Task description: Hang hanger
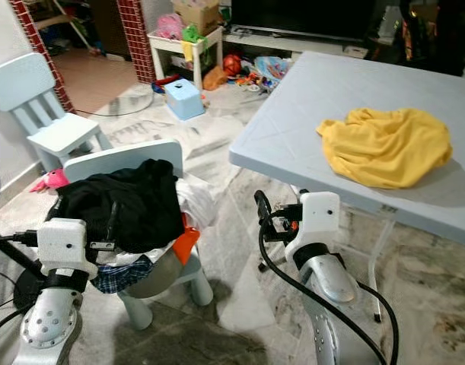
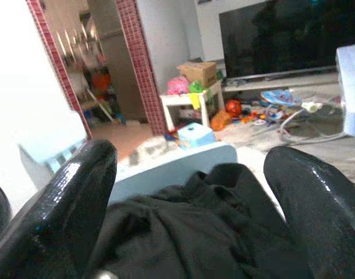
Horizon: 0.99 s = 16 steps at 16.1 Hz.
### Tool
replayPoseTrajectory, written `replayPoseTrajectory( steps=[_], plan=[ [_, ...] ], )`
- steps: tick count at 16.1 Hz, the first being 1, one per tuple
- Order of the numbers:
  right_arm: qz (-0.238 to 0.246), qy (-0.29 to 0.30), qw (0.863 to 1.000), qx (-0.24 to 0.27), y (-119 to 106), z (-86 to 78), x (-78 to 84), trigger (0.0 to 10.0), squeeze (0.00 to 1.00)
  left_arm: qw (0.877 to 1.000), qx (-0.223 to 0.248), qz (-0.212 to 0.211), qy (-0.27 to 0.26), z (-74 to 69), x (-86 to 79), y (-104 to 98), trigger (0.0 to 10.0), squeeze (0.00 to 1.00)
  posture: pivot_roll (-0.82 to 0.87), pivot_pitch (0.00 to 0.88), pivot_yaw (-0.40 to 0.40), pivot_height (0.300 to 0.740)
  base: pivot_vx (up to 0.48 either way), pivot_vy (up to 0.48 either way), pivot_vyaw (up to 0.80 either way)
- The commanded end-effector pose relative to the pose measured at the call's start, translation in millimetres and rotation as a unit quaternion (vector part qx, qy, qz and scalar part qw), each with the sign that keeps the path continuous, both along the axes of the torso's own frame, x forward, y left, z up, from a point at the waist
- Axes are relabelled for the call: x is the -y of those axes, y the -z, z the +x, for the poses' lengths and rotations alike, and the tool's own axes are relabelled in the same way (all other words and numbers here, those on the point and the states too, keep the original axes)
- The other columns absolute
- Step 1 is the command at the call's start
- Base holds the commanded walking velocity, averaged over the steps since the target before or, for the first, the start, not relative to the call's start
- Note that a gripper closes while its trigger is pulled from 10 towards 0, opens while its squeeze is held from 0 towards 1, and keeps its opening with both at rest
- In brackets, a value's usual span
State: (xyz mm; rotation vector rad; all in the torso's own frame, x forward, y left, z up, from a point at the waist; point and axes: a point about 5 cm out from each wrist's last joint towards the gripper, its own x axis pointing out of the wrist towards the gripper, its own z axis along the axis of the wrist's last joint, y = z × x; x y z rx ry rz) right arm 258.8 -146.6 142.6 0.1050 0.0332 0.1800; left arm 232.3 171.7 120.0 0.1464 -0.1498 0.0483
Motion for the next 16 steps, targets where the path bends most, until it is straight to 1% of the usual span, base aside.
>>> replayPoseTrajectory(
  steps=[1,2,3,4,6,7,8,11,12,13,16],
  plan=[
    [0.009,-0.003,1.0,0.005,-1.0,2.5,0.0,10.0,0.0,0.999,-0.003,-0.032,0.023,5.0,7.5,-5.4,10.0,0.0,-0.04,0.0,0.005,0.74,0.0,0.0,0.0],
    [0.01,-0.005,1.0,0.008,-0.8,3.9,0.7,10.0,0.0,0.997,-0.005,-0.067,0.048,7.2,15.0,-9.7,10.0,0.0,-0.04,0.0,0.002,0.74,0.0,0.0,0.0],
    [0.01,-0.005,1.0,0.009,-0.4,4.7,1.4,10.0,0.0,0.995,-0.005,-0.082,0.064,7.5,18.8,-11.9,10.0,0.0,-0.04,0.0,0.001,0.74,0.0,0.0,0.0],
    [0.007,-0.006,1.0,0.006,1.1,6.4,3.3,10.0,0.0,0.991,-0.009,-0.099,0.094,7.5,26.2,-14.5,10.0,0.0,-0.04,0.0,-0.002,0.74,0.0,0.0,0.0],
    [0.004,-0.005,1.0,0.004,2.1,8.4,6.2,10.0,0.0,0.982,-0.029,-0.134,0.128,6.7,36.2,-11.2,10.0,0.0,-0.05,0.0,-0.006,0.74,0.0,0.0,0.0],
    [0.004,-0.006,1.0,0.003,2.1,9.1,6.0,10.0,0.0,0.979,-0.041,-0.144,0.138,6.7,40.3,-9.1,10.0,0.0,-0.05,0.0,-0.008,0.74,0.0,0.0,0.0],
    [0.003,-0.009,1.0,0.001,2.5,9.6,5.5,10.0,0.0,0.977,-0.056,-0.148,0.14,6.9,43.7,-6.2,10.0,0.0,-0.05,0.0,-0.01,0.74,0.0,0.0,0.0],
    [0.009,-0.015,1.0,-0.001,3.3,9.5,4.4,10.0,0.0,0.976,-0.066,-0.157,0.139,7.0,43.4,-4.7,10.0,0.0,-0.05,0.0,-0.013,0.74,0.0,0.0,0.0],
    [-0.001,-0.02,1.0,0.001,2.7,9.7,3.9,10.0,0.0,0.976,-0.067,-0.159,0.13,7.7,40.9,-4.8,10.0,0.0,-0.05,0.0,-0.017,0.74,0.0,0.0,0.0],
    [-0.004,-0.025,1.0,0.006,1.7,9.7,3.1,10.0,0.0,0.976,-0.071,-0.17,0.119,7.7,39.2,-3.4,10.0,0.0,-0.05,0.0,-0.018,0.74,0.0,0.0,0.0],
    [-0.008,-0.03,1.0,0.008,1.1,10.4,1.9,10.0,0.0,0.975,-0.079,-0.176,0.114,7.5,38.4,-2.6,10.0,0.0,-0.05,0.0,-0.018,0.74,0.0,0.0,0.68]
  ],
)
